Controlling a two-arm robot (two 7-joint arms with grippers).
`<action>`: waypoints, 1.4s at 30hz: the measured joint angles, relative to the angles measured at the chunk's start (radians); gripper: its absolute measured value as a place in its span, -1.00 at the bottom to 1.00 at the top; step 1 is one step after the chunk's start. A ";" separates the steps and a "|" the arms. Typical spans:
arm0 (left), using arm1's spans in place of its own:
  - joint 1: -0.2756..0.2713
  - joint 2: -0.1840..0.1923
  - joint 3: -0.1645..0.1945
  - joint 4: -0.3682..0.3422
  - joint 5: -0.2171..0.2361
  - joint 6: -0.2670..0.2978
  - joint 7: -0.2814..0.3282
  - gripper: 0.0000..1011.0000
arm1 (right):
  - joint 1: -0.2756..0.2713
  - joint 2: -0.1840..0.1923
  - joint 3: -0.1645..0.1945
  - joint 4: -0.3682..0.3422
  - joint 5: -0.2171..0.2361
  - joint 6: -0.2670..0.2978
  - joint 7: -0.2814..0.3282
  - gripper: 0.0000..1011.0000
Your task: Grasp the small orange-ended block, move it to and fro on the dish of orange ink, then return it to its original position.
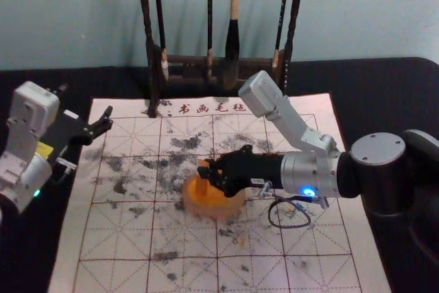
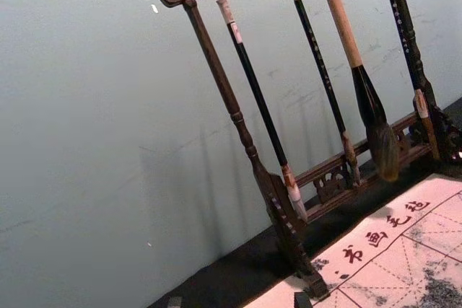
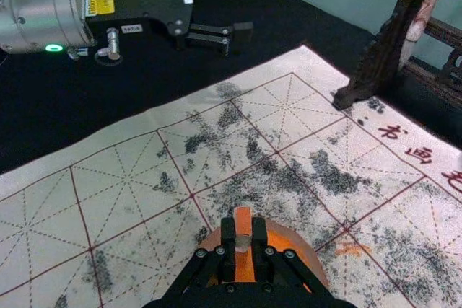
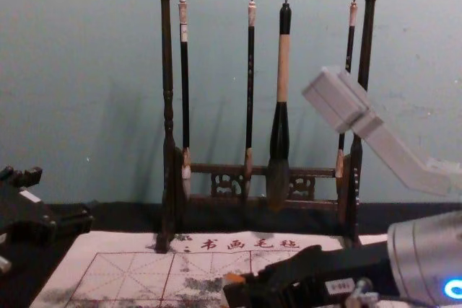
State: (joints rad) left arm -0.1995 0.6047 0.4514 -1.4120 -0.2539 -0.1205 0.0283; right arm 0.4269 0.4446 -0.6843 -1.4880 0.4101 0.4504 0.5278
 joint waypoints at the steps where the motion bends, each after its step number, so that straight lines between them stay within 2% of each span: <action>1: 0.000 0.000 0.000 0.000 0.000 0.000 0.000 0.98 | 0.002 -0.004 0.000 0.005 -0.001 0.000 -0.003 -0.75; 10: 0.000 0.000 0.000 0.000 0.000 0.000 0.000 0.98 | 0.013 -0.024 0.005 0.031 -0.010 -0.006 -0.015 -0.75; 20: 0.000 0.000 0.000 0.000 0.000 0.000 0.000 0.98 | 0.014 -0.025 0.021 0.039 -0.015 -0.010 -0.021 -0.75; 42: 0.000 0.000 0.000 0.000 0.000 0.000 0.000 0.98 | -0.011 0.013 0.053 0.010 -0.013 -0.011 -0.016 -0.75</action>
State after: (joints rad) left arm -0.1995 0.6047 0.4514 -1.4120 -0.2539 -0.1205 0.0283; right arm 0.4164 0.4581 -0.6315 -1.4778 0.3970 0.4390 0.5121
